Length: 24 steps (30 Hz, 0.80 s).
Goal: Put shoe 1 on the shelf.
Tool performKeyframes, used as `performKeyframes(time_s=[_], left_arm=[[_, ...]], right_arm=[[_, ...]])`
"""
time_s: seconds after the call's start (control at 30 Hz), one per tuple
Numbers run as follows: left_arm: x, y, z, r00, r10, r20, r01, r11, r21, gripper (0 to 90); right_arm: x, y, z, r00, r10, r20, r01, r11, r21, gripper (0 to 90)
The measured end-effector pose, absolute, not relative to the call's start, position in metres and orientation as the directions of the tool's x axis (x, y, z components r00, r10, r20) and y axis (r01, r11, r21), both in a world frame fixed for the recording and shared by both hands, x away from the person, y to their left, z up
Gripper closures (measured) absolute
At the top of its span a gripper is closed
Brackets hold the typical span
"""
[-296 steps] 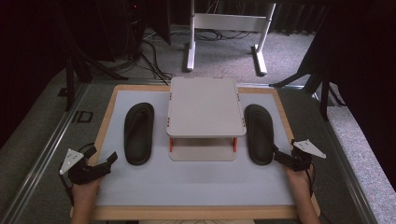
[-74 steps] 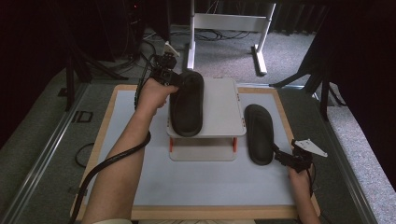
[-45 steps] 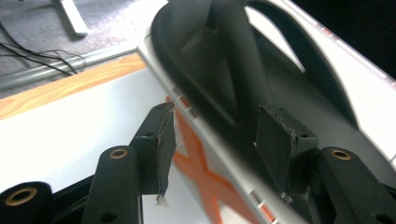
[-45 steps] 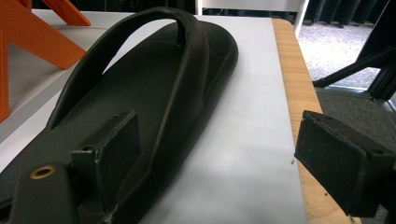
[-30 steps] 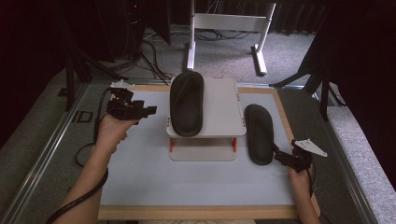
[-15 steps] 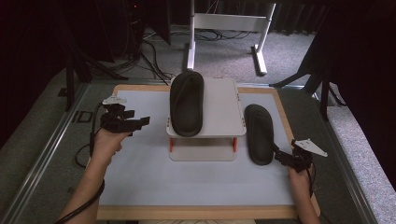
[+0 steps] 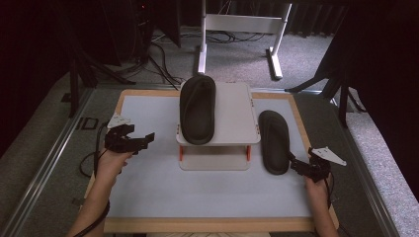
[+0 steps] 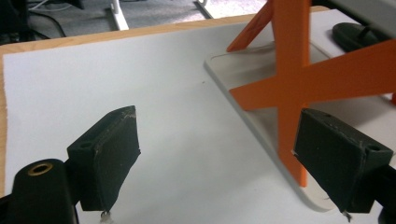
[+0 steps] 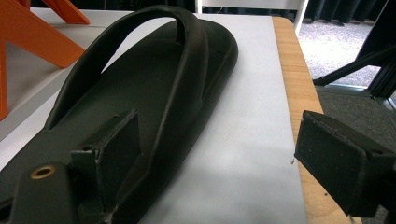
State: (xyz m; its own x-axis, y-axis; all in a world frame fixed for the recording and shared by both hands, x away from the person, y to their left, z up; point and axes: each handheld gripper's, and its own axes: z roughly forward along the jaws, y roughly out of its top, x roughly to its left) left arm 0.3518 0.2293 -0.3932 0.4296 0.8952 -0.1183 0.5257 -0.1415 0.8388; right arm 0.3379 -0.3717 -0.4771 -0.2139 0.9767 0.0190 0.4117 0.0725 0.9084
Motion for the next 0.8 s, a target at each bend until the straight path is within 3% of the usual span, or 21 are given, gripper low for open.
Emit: performKeyframes(time_s=[0.33,0.8], left_arm=[[0.341,0.241,-0.42,0.421,0.9,-0.11,0.477,-0.116,0.871,13.6],[0.328,0.258,-0.454,0.36,0.927,-0.105,0.495,-0.095,0.864,0.8]], right_arm=[[0.338,-0.371,-0.477,-0.217,0.976,0.016,0.41,0.076,0.909,13.4],[0.338,-0.371,-0.477,-0.219,0.976,0.014,0.412,0.079,0.908,13.4]])
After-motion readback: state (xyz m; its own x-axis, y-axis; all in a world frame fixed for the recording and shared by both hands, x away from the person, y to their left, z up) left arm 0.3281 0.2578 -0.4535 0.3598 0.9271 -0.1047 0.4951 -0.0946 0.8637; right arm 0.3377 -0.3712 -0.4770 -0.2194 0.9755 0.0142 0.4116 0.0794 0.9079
